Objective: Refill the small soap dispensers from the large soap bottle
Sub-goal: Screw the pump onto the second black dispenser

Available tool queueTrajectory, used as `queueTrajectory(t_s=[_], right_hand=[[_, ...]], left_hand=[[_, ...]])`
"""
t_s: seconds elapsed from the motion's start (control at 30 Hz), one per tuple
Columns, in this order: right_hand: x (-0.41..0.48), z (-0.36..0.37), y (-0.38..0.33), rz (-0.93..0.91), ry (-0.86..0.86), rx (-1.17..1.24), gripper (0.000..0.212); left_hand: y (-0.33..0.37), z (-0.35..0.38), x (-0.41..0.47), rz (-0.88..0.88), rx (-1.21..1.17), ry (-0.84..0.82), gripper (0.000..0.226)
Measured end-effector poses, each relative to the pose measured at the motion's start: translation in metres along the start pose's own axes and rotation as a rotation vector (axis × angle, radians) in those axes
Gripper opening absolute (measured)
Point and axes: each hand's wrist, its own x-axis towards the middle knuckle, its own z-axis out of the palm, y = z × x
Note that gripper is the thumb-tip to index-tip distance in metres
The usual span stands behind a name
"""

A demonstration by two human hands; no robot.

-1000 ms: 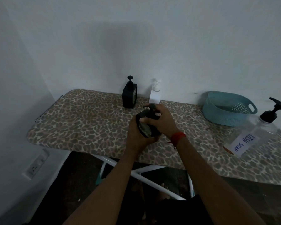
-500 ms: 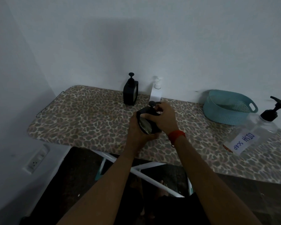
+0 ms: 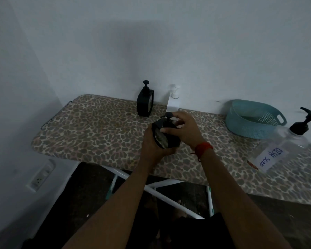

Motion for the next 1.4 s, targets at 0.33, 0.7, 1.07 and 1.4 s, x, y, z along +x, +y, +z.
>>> queueTrajectory(t_s=[0.33,0.7,1.07,1.4], right_hand=[[0.001,0.005,-0.001,0.190,0.071,0.012,0.034],[0.000,-0.004,-0.003,0.060,-0.147,0.062,0.029],[-0.005,0.026,-0.001,0.125,0.283,-0.073,0.045],[-0.017,0.036,0.002,0.162,0.309,0.155,0.038]], left_hand=[[0.005,0.002,-0.002,-0.009,-0.015,0.014,0.118],[0.005,-0.001,-0.002,0.024,-0.022,0.007,0.109],[-0.004,0.006,0.000,0.005,0.035,0.046,0.113],[0.002,0.005,-0.001,0.055,0.044,0.053,0.110]])
